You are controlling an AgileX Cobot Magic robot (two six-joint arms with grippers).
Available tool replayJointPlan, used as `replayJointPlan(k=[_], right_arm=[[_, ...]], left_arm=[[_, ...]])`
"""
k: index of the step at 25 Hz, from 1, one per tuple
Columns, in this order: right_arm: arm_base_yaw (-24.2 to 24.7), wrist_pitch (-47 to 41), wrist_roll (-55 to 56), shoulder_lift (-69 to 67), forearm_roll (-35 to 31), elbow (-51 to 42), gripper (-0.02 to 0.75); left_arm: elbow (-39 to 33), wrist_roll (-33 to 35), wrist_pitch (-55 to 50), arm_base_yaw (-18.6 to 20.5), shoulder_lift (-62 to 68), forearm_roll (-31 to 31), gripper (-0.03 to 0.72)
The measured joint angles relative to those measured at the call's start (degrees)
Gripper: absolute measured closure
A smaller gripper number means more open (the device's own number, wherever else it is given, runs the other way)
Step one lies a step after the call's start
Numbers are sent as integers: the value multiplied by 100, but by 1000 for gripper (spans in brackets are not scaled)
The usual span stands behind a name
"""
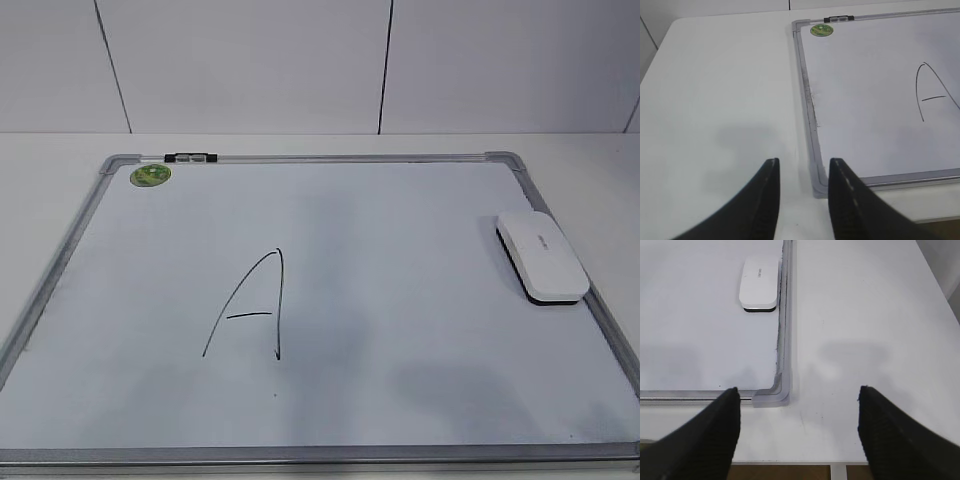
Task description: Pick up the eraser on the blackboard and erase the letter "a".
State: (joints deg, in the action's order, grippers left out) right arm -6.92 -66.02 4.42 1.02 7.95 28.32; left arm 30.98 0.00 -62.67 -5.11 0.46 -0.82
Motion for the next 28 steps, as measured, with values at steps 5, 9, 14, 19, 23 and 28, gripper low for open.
replayJointPlan(k=[5, 9, 14, 19, 23, 28], right_arm=[[0, 0, 0, 0, 0, 0, 167], [10, 0, 0, 0, 0, 0, 167], [309, 0, 0, 0, 4, 0, 167], [732, 0, 0, 0, 13, 0, 167], [802, 0, 0, 0, 13, 0, 167], [802, 0, 0, 0, 13, 0, 167]], left_arm=[[-8, 0, 0, 0, 0, 0, 452], [-8, 0, 0, 185, 0, 0, 452], [-8, 0, 0, 509, 0, 0, 452], [-8, 0, 0, 707, 0, 0, 452], [-8, 0, 0, 744, 0, 0, 452], [-8, 0, 0, 744, 0, 0, 452]])
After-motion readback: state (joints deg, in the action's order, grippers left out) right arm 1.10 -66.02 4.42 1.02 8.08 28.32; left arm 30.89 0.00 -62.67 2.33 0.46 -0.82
